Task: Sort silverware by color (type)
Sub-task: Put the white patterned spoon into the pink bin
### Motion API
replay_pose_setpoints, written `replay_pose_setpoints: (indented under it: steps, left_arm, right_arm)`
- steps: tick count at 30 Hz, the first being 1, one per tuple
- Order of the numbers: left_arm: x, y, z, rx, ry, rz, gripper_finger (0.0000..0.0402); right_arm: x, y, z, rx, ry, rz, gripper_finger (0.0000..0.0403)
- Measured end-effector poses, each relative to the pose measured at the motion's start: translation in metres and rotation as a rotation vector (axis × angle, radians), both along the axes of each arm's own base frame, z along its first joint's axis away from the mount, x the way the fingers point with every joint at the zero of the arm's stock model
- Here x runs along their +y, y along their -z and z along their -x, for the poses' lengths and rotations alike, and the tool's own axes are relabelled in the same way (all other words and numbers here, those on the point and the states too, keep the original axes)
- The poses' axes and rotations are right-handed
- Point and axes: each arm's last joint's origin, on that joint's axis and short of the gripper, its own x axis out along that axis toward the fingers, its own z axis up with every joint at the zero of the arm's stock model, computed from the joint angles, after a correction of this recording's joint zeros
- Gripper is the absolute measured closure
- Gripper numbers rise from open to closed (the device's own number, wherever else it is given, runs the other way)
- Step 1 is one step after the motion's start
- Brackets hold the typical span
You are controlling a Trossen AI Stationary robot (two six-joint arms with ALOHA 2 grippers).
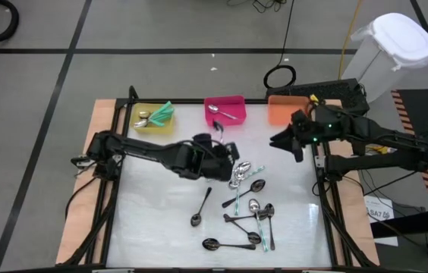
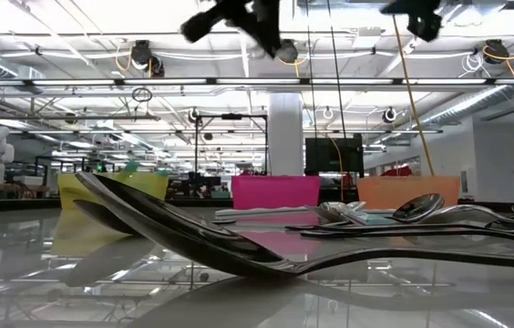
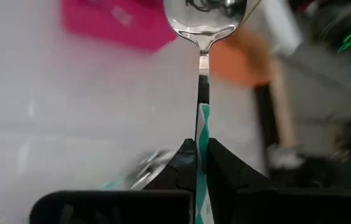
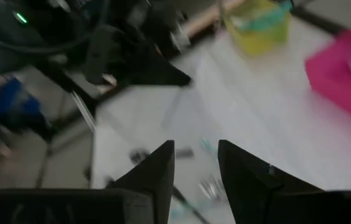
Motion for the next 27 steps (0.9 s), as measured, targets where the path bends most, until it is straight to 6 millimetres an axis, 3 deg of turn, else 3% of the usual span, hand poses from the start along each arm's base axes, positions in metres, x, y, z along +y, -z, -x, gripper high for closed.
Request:
replay_pose_setpoints:
  steps: [4, 9, 17, 27]
  left_arm:
    - [0.012, -0.024, -0.007, -0.092, -0.034, -0.072, 0.0390]
    - [0.027, -0.049, -0.016, -0.171, 0.003, -0.137, 0.0390]
    - [0.034, -0.060, -0.023, -0.230, 0.045, -0.179, 0.0390]
    - [0.035, -0.060, -0.023, -0.212, 0.058, -0.198, 0.0390]
  right_arm:
    - [-0.002, -0.006, -0.010, -0.076, 0.019, -0.032, 0.0282]
    - [-0.004, 0.002, -0.024, -0.032, 0.029, -0.079, 0.0282]
    - [-0.005, 0.005, -0.039, -0.037, -0.021, -0.083, 0.0277]
    - [-0.009, 0.009, -0.055, -0.052, -0.030, -0.051, 0.0172]
